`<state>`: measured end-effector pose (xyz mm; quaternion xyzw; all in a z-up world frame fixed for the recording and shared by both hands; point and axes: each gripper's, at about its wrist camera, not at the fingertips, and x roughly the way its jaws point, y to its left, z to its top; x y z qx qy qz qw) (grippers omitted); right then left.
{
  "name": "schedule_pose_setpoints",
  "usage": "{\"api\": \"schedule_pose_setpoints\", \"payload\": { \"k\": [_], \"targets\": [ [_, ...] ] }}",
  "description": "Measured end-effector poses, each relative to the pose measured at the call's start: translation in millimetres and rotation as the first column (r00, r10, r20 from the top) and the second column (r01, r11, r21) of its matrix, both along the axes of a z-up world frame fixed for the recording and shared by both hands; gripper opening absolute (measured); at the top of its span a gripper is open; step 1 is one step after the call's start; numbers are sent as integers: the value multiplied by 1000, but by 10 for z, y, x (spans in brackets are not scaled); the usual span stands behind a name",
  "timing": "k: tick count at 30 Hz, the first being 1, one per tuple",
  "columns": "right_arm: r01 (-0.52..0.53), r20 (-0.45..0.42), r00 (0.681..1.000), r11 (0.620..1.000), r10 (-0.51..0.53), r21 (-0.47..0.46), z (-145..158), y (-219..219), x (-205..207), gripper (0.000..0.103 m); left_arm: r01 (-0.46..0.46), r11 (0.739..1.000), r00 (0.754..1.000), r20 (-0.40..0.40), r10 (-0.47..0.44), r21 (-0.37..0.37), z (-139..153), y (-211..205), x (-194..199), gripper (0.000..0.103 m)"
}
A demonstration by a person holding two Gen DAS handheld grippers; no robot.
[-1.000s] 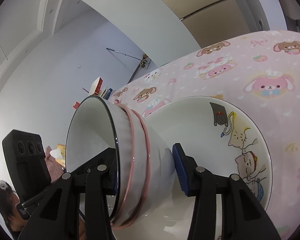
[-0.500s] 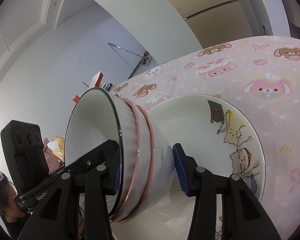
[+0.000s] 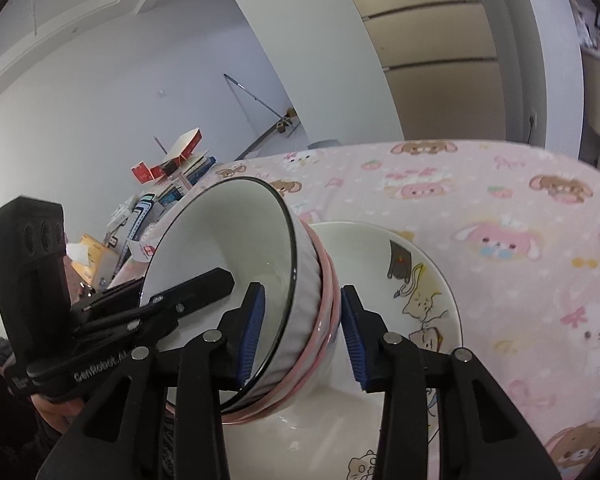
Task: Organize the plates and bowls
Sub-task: 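Lower the held bowls onto the center of the plate stack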
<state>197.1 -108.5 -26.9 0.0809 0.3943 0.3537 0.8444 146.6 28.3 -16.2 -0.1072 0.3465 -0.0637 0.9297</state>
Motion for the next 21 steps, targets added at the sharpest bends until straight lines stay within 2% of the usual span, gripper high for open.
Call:
{"api": "schedule_pose_setpoints", "payload": {
  "k": [4,8,11,13,21],
  "targets": [
    [11,25,1000,998,-12,55,66,-94,2,34,-7,1000,999,49,7,0,75,43,-48,23],
    [56,120,991,995,-67,88,213,-224,-47,34,-16,1000,995,99,15,6,152,81,-96,23],
    [65,170,982,993,-82,102,278,-234,-98,26,-24,1000,993,115,21,20,181,85,-101,23],
    [63,179,981,995,-77,79,277,-194,-104,18,-11,1000,994,111,8,27,172,67,-91,19],
    [68,163,984,997,-73,37,219,-135,-78,17,-4,998,994,105,-2,55,136,21,-72,19]
  ]
}}
